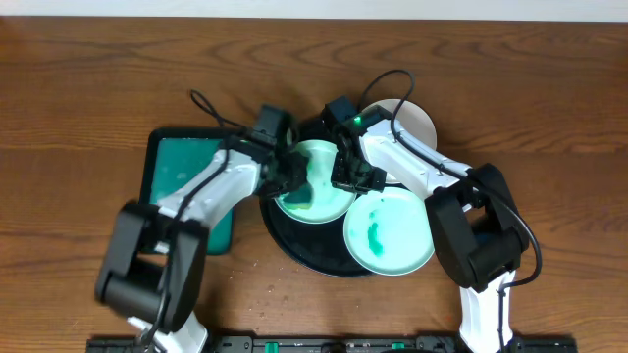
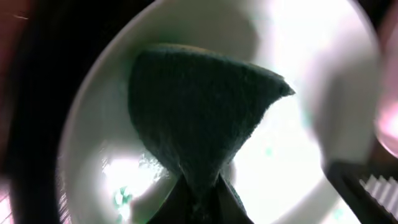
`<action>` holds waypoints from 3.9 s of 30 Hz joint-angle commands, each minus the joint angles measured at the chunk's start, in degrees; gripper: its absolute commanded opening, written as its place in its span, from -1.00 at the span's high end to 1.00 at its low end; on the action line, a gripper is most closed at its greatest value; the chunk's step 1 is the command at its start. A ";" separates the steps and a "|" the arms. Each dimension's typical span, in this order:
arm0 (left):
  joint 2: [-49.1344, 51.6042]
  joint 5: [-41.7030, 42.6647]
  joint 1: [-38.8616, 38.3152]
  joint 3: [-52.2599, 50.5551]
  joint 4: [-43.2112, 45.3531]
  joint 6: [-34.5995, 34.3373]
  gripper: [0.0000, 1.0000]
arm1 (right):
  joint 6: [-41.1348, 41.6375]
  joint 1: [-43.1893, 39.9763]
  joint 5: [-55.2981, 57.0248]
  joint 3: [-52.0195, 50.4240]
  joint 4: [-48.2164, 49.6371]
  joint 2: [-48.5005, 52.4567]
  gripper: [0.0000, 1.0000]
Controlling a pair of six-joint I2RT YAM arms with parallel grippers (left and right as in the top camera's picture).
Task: Clean dirty plates on tray and stack at the side
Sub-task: 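Carry the sponge with the left gripper to the held green plate, then scrub the green plate with the sponge while the right gripper holds it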
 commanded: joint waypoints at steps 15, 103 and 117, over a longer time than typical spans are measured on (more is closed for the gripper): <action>15.58 27.98 -3.76 0.55 13.09 -12.87 0.86 | -1.20 -0.24 7.17 -1.66 0.15 1.88 0.97; 22.34 32.00 -12.31 16.76 -0.07 -0.46 0.86 | -4.35 -0.35 1.75 -1.66 1.40 1.88 0.97; 22.27 -7.61 -8.02 16.79 -22.10 -0.04 0.86 | -4.35 -0.35 1.38 -1.66 1.44 1.88 0.97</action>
